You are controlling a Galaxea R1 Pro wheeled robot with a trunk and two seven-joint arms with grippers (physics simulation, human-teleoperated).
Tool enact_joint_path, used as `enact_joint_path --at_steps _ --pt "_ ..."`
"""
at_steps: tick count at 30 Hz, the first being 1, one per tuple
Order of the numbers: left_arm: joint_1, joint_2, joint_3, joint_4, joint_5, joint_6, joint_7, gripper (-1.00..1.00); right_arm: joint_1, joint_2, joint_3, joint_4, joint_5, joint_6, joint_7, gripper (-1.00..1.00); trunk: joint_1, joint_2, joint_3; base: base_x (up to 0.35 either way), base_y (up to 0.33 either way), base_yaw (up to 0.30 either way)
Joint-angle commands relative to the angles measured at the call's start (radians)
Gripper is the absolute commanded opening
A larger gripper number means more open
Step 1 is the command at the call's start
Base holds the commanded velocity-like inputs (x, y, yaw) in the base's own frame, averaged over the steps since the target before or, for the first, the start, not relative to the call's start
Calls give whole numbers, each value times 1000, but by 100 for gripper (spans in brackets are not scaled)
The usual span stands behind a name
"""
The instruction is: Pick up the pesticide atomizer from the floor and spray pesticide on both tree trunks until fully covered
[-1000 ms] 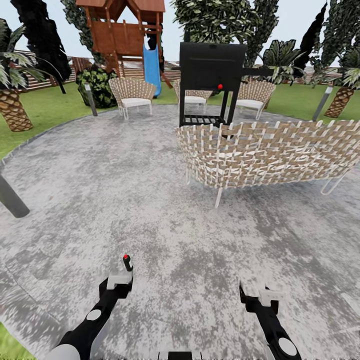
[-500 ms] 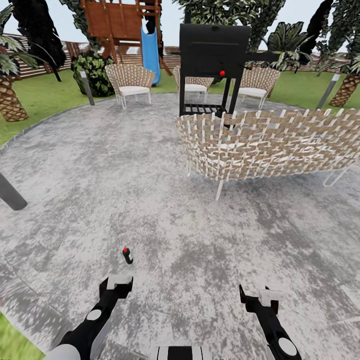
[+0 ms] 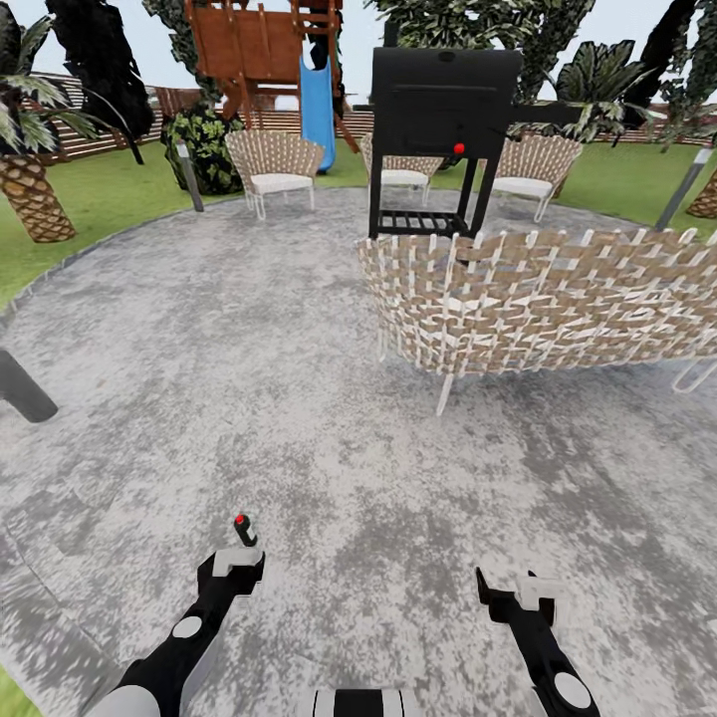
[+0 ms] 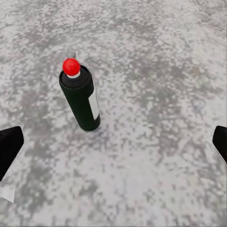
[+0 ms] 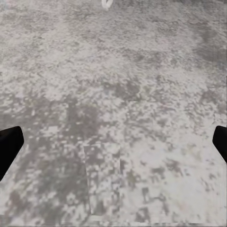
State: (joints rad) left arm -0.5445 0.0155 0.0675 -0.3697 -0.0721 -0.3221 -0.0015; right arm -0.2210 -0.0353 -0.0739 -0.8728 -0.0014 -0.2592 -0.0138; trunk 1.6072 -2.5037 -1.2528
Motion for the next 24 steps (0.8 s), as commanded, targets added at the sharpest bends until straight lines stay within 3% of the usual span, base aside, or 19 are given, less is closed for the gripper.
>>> enact_joint_path --at_steps 1,6,16,21,24 --pt "0 0 0 0 0 0 0 100 0 0 0 0 0 0 0 100 0 0 0 278 -175 265" --pt "0 0 0 0 0 -1 0 100 0 0 0 0 0 0 0 100 0 0 0 194 -115 232" --pt "0 1 0 0 0 -1 0 100 0 0 -1 0 0 0 0 100 0 0 -2 13 -7 22" --pt "0 1 0 0 1 -1 0 100 0 0 -1 0 0 0 0 100 0 0 -9 0 0 0" --pt "0 1 0 0 1 -2 0 100 0 0 -1 0 0 0 0 100 1 -1 -25 0 0 0"
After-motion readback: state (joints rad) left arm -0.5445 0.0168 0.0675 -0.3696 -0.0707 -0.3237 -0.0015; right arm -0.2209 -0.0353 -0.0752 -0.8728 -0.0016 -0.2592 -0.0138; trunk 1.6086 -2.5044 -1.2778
